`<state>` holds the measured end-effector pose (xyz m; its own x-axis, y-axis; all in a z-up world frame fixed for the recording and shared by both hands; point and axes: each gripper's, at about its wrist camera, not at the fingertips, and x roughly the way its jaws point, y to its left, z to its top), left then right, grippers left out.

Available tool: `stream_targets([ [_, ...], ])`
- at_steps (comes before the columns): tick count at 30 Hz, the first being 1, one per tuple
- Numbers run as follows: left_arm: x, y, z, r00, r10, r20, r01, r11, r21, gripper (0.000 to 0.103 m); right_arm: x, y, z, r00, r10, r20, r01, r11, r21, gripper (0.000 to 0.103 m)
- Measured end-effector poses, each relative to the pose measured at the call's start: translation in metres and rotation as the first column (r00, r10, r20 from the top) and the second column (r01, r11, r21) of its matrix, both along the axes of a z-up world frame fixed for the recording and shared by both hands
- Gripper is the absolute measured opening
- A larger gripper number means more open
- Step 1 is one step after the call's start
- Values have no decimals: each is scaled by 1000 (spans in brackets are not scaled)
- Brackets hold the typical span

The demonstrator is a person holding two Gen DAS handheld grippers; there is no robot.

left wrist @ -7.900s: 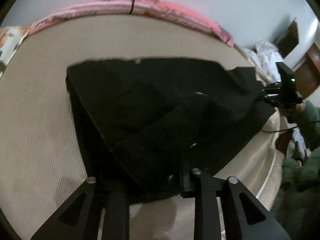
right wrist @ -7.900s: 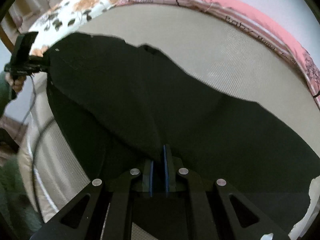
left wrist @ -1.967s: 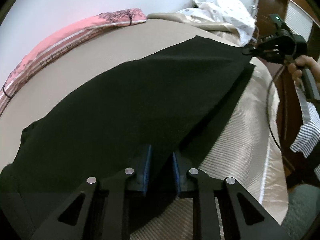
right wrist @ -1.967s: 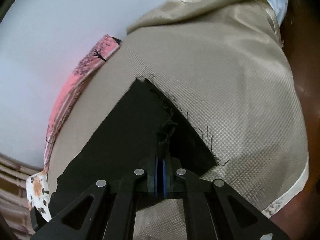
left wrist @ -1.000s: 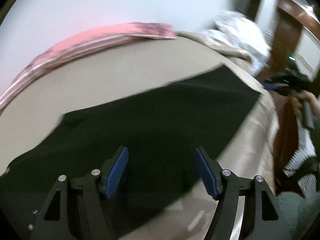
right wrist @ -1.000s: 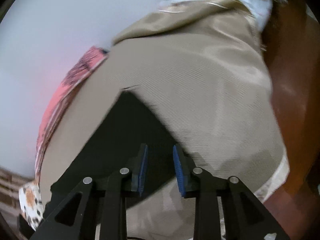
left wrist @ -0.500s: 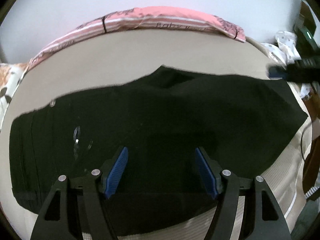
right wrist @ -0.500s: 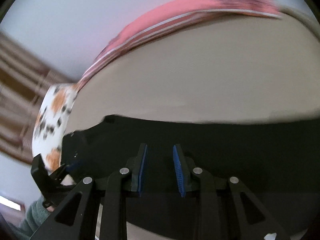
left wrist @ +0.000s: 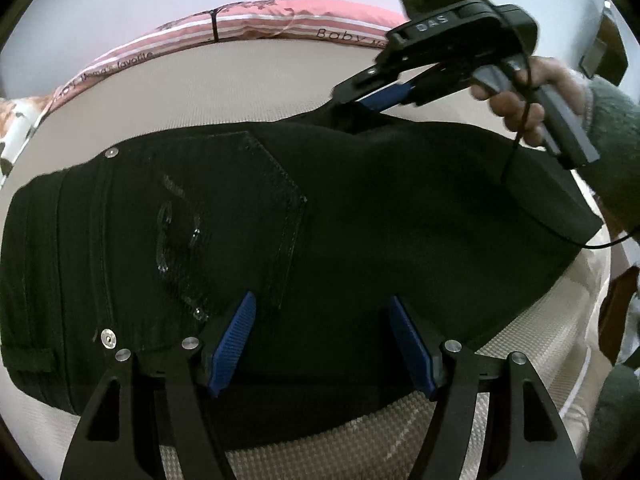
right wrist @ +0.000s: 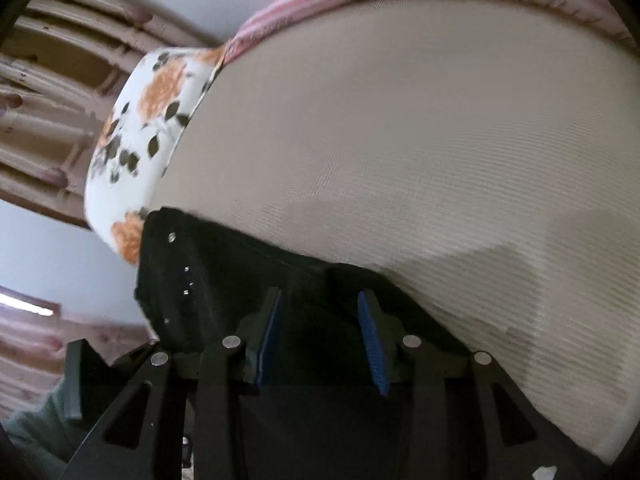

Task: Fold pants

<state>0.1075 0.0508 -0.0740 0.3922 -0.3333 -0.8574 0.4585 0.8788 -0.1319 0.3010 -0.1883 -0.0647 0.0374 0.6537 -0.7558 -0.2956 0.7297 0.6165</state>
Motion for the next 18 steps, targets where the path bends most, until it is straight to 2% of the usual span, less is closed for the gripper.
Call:
stream_targets([
  [1,0,0,0,1000,-4,-1,4,1000,-1,69,0,4,0,1000,5,4,-5,1000,11,34],
  [2,-2,1,-1,1000,-10,0,10,1000,0,69,0,8,3,999,11,32,-11,1000,17,18],
  [3,-3,1,-1,1000,-14,3,13,1000,3,69,1,10,9,997,10,79,-10,1000,6,13],
  [5,-9,2,-2,1000,-18,15,18,1000,9,69,6,11,14,995,6,100,-6,1000,-1,10],
  [11,-15,1,-3,1000,-17,17,17,1000,15,70,18,13,-10,992,-53,111,62,995,-81,8],
  [15,-17,1,-3,1000,-23,19,23,1000,19,70,19,12,-10,991,-70,114,79,994,-75,8],
  [17,-18,0,-1,1000,-25,15,24,999,24,70,19,9,-6,994,-72,82,77,995,-60,17],
  [18,-18,0,0,1000,-18,10,18,1000,16,71,19,8,-2,994,-78,77,81,996,-40,18],
])
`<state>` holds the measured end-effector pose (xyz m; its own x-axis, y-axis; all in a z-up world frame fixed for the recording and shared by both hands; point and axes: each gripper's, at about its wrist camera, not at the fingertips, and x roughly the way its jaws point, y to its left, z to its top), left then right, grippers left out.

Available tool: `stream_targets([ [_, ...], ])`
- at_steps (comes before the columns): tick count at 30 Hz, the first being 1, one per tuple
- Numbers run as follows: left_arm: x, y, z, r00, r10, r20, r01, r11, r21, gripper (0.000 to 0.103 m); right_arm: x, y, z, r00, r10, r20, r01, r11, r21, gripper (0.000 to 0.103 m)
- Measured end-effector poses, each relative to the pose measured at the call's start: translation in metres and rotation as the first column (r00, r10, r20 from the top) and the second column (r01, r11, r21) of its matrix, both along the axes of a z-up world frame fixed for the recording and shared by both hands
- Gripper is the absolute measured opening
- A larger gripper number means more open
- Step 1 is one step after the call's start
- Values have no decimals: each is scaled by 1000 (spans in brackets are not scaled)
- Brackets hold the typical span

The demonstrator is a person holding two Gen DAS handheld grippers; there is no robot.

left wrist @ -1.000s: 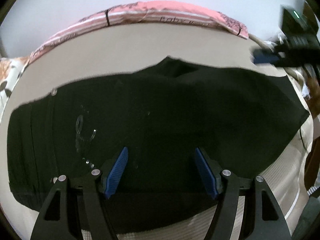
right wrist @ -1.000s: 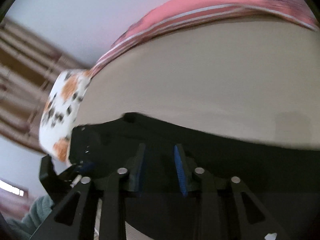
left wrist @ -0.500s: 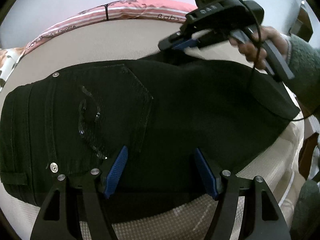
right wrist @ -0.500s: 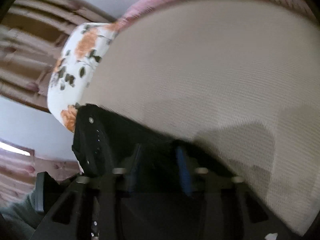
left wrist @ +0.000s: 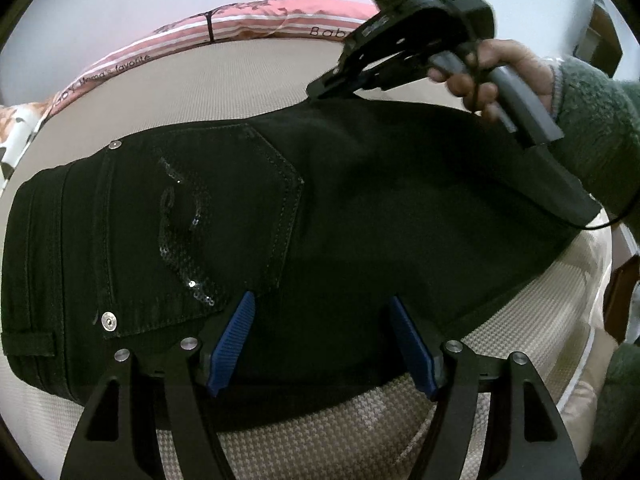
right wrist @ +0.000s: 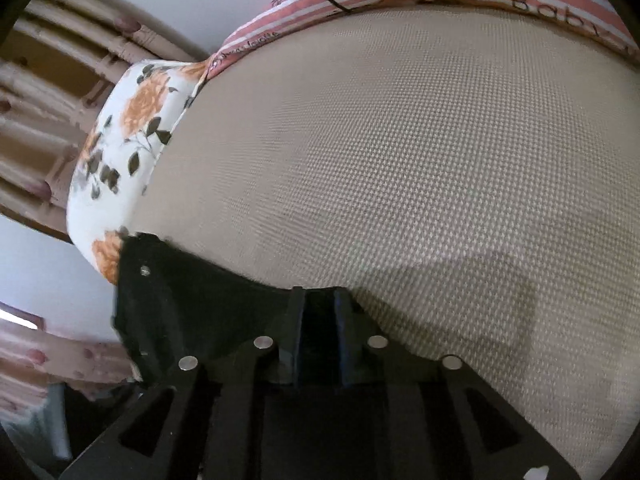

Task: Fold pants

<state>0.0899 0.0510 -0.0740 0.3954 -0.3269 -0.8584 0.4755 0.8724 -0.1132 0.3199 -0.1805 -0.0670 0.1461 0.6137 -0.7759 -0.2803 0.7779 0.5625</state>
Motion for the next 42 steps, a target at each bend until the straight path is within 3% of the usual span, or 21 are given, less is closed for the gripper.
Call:
stream_targets([
  [5,9,1,14,1000,21,-4,-21,998,-54,71,-8,-21,22,999,33,36,-34,999,23,24],
  [11,25,-31,33,998,-37,51,41,996,-80,71,-22,-41,15,996,92,9,-92,995,-41,24],
  [18,48,-68,11,995,-104,-4,104,990,-92,71,-21,-49,-1,985,174,-24,-175,984,-47,24],
  [23,46,-70,-4,995,-91,-45,88,994,-72,71,-22,-57,-5,972,235,-14,-236,971,-47,22],
  [31,38,-73,-10,998,-68,9,68,997,-32,71,-29,-63,-10,946,323,-32,-321,946,38,20],
  [34,33,-77,-11,997,-74,25,74,997,-5,71,-33,-62,0,952,307,15,-307,951,26,8],
  [40,32,-74,-10,998,-62,33,63,998,-8,71,-34,-73,42,965,180,192,-195,979,64,1],
  [42,33,-75,-10,997,-65,38,65,998,2,71,-29,-67,36,963,232,138,-242,968,62,2],
])
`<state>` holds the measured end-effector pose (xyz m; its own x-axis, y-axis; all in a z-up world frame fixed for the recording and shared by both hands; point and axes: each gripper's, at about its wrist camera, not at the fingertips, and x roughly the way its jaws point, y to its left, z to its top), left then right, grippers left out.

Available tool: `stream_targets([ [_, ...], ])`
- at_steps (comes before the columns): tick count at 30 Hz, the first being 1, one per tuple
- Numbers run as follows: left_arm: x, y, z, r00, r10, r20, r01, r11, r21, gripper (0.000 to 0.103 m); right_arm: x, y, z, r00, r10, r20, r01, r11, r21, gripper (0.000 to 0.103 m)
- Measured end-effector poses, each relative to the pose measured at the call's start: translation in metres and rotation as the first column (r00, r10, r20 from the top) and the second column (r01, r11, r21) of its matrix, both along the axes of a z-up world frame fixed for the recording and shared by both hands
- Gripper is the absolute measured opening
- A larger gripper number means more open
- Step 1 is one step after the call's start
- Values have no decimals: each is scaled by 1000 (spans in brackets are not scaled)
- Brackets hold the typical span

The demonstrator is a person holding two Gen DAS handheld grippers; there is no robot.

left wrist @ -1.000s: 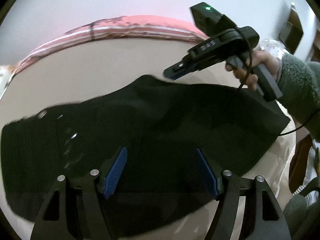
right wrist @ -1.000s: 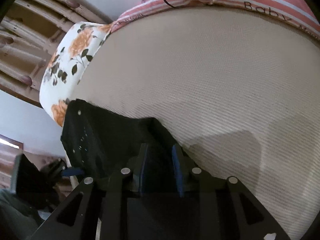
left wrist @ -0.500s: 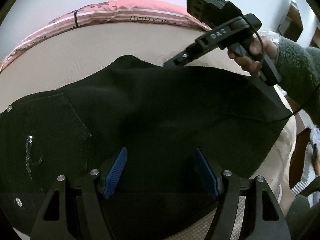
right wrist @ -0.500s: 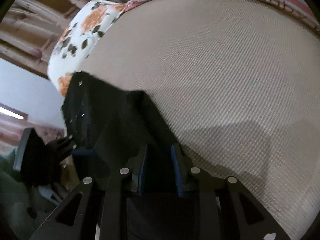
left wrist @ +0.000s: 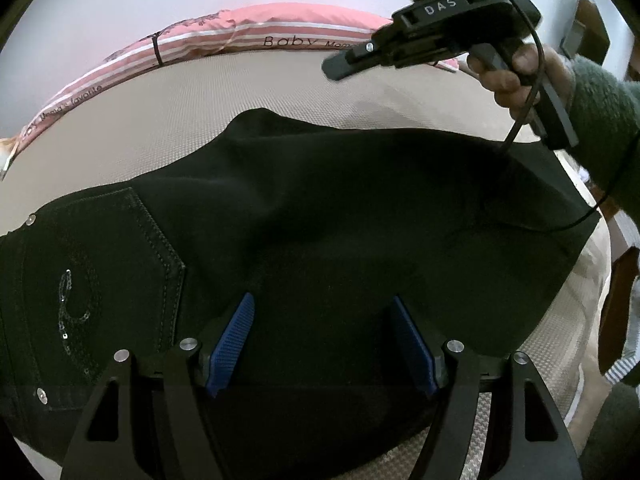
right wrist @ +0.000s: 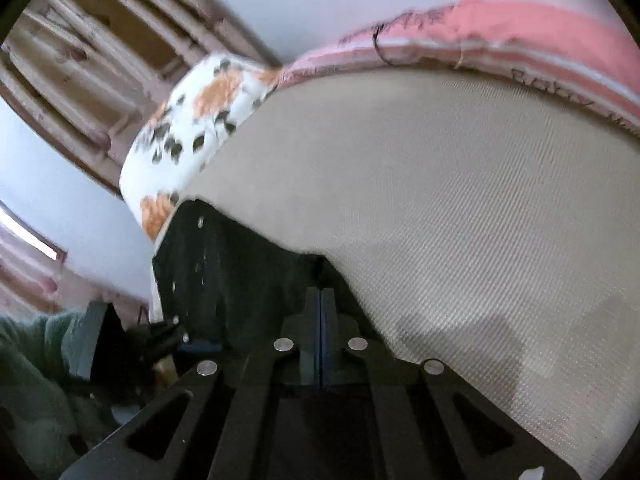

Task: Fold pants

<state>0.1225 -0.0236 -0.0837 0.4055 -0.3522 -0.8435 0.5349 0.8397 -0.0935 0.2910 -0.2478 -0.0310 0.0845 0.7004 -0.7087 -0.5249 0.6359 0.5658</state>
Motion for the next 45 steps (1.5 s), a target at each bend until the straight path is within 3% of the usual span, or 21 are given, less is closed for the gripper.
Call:
stream_targets([
  [3,2,-1,1,1000,0,1,0,1000,-2,71,2,5,-17,998,5,-56,-10,997,-72,6],
  [7,0,2,2,1000,11,-6,-11,1000,-16,71,8,-9,-26,996,-42,-75,37,996,-78,12],
  [10,6,7,4,999,33,-27,-34,999,-28,71,13,-11,-28,995,-56,-81,52,997,-57,33],
  [17,-1,16,5,998,47,-34,-47,999,-11,71,17,28,-34,996,53,-70,-56,998,-37,35],
  [19,-1,15,4,998,47,-34,-47,999,-8,71,17,42,-40,993,91,-78,-95,994,-54,34],
  [21,-2,15,3,999,43,-31,-43,999,-4,71,11,51,-37,991,127,-37,-129,989,-68,6],
  [22,-3,15,3,999,43,-29,-43,999,-4,71,8,53,-31,990,143,-17,-144,987,-75,4],
  [26,-4,16,2,999,40,-17,-40,999,0,71,1,54,-3,985,120,126,-107,989,-105,4],
  [32,-12,15,2,999,41,-12,-41,999,4,71,5,73,-37,982,121,145,-81,963,-256,4],
  [34,-11,14,3,999,42,-18,-42,999,5,71,4,73,-34,984,103,148,-62,965,-253,7],
  [37,0,13,12,998,52,-36,-52,999,-4,71,2,52,-11,989,-28,144,57,977,-205,22],
  [39,7,11,28,998,55,17,-55,998,-13,71,-8,30,12,979,-91,182,125,975,-186,24],
  [42,23,5,52,995,38,92,-33,998,-55,71,-29,-8,38,957,-192,216,231,957,-176,28],
  [43,30,2,57,994,31,106,-24,998,-64,71,-37,-24,45,947,-229,227,273,943,-190,35],
  [45,47,-8,58,993,4,118,5,997,-74,71,-59,-50,50,926,-298,233,354,901,-251,38],
])
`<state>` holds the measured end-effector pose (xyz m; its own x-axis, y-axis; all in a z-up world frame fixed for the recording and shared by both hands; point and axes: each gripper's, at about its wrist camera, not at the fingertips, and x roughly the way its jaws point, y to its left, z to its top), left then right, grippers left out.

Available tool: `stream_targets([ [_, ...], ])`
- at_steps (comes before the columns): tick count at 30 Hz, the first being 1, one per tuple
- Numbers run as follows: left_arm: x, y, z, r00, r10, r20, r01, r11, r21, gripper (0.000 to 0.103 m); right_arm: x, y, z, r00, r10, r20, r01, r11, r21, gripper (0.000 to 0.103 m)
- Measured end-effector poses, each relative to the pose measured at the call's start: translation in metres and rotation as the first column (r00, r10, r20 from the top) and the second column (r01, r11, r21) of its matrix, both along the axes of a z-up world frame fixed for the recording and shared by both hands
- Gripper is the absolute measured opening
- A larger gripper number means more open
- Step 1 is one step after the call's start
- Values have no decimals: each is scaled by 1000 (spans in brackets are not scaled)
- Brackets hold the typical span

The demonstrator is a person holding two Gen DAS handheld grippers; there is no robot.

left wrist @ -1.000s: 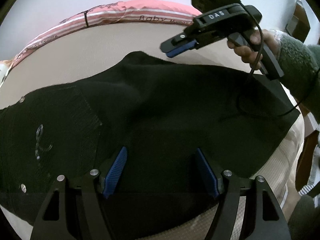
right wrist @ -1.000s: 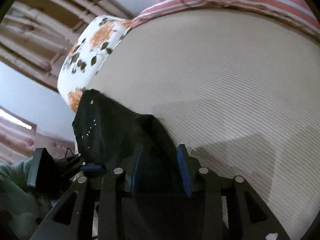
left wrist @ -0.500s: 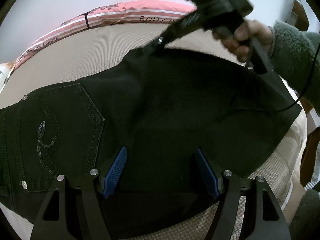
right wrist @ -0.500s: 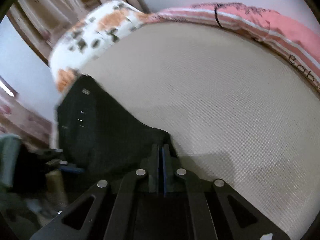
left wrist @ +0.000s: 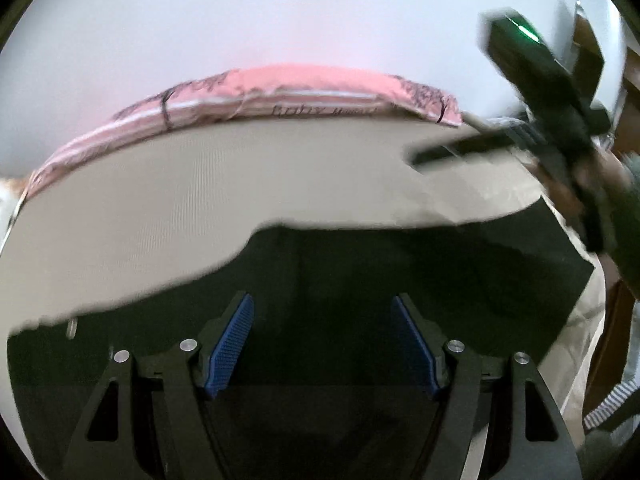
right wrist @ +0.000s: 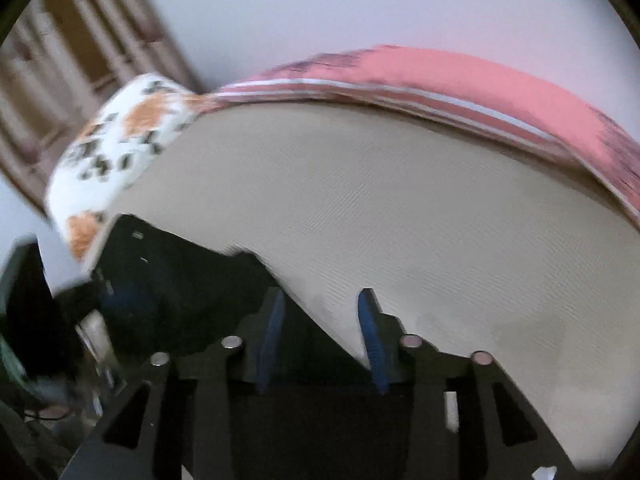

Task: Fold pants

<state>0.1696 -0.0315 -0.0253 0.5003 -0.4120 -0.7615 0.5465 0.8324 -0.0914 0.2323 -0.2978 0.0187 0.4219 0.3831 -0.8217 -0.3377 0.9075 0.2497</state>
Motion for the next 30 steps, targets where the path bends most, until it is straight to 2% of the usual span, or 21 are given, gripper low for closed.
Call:
stream_targets([
  [5,41,-30,-26,995,-65,-79,66,998,16,71,-43,-31,-26,988,-122,-90,117,991,-64,38],
  [7,45,-38,-36,996,-62,-66,65,997,46,71,-52,-28,-39,985,-144,-100,136,987,-85,38],
  [11,62,-44,-52,996,-60,-68,65,995,77,71,-55,-19,-63,979,-184,-82,174,977,-122,35],
  [13,59,-51,-57,996,-71,-46,76,989,128,71,-51,-18,-75,979,-199,-42,188,965,-182,29],
  [15,52,-56,-60,996,-82,-19,84,981,176,71,-50,-21,-77,980,-197,2,193,956,-222,29],
  [16,50,-56,-60,996,-87,-17,88,979,182,71,-50,-28,-76,976,-215,-11,209,958,-195,30],
  [18,48,-51,-58,996,-88,-28,91,982,165,71,-54,-36,-69,967,-254,-2,250,952,-177,31],
  [20,48,-48,-57,996,-83,-35,87,985,149,71,-60,-36,-60,963,-266,51,270,935,-228,44],
  [21,48,-47,-58,996,-79,-37,83,986,141,71,-62,-39,-62,958,-283,57,288,923,-255,46],
  [23,47,-47,-59,996,-83,-28,86,986,141,71,-64,-47,-71,950,-310,37,308,909,-280,44],
  [25,47,-45,-60,996,-87,-23,90,988,128,71,-71,-62,-76,945,-321,60,326,914,-241,45],
  [30,46,-48,-59,996,-89,-20,91,986,139,71,-77,-107,-75,893,-447,59,447,860,-247,45],
])
